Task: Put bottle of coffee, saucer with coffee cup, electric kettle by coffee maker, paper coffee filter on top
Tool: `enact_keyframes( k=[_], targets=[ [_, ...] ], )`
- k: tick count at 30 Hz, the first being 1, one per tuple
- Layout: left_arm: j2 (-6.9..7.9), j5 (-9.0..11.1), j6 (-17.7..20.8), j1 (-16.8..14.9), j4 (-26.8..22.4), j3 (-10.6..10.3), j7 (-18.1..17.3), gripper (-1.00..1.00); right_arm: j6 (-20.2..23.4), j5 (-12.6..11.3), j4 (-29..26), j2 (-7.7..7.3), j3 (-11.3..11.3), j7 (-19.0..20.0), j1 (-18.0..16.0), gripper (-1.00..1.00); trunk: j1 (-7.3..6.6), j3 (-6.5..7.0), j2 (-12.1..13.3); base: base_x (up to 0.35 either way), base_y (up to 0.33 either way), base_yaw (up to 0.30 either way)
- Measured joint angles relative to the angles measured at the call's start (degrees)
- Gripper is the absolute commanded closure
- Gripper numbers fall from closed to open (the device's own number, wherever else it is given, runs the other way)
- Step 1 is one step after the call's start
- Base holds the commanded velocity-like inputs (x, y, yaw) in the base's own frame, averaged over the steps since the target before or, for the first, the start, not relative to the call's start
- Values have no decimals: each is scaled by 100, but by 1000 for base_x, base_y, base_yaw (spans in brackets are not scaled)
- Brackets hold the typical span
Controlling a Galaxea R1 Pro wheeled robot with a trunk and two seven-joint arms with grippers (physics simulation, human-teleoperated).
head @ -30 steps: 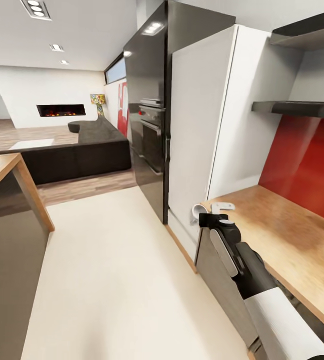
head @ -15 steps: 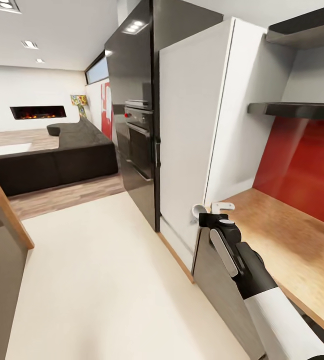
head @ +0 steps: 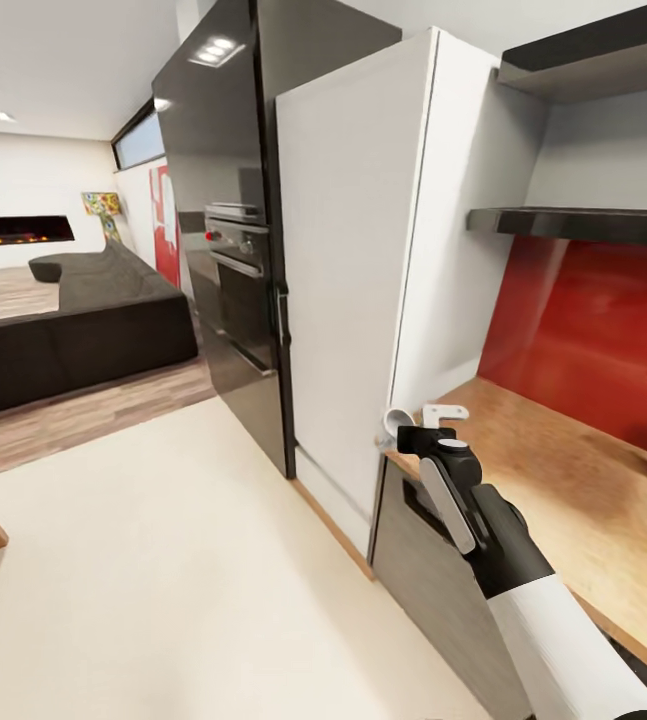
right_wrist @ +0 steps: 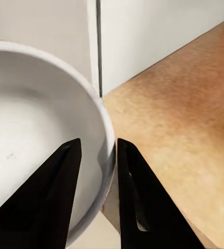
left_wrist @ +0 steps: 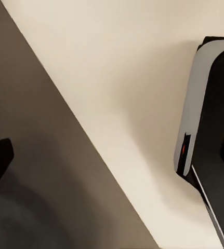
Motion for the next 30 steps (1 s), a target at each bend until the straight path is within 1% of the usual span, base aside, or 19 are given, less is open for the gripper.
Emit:
enact_keyframes(
  k=[6, 30],
  targets=[
    [-30, -2, -82, -9, 2, 1, -5, -100, 0, -1, -2, 0, 0, 0, 0, 100, 0, 14, 0, 6, 3, -269],
    [-25, -2, -95, -10, 2, 1, -3, -100, 0, -9, -1, 13, -9, 0, 0, 100, 0, 35, 0, 0, 0, -296]
  ],
)
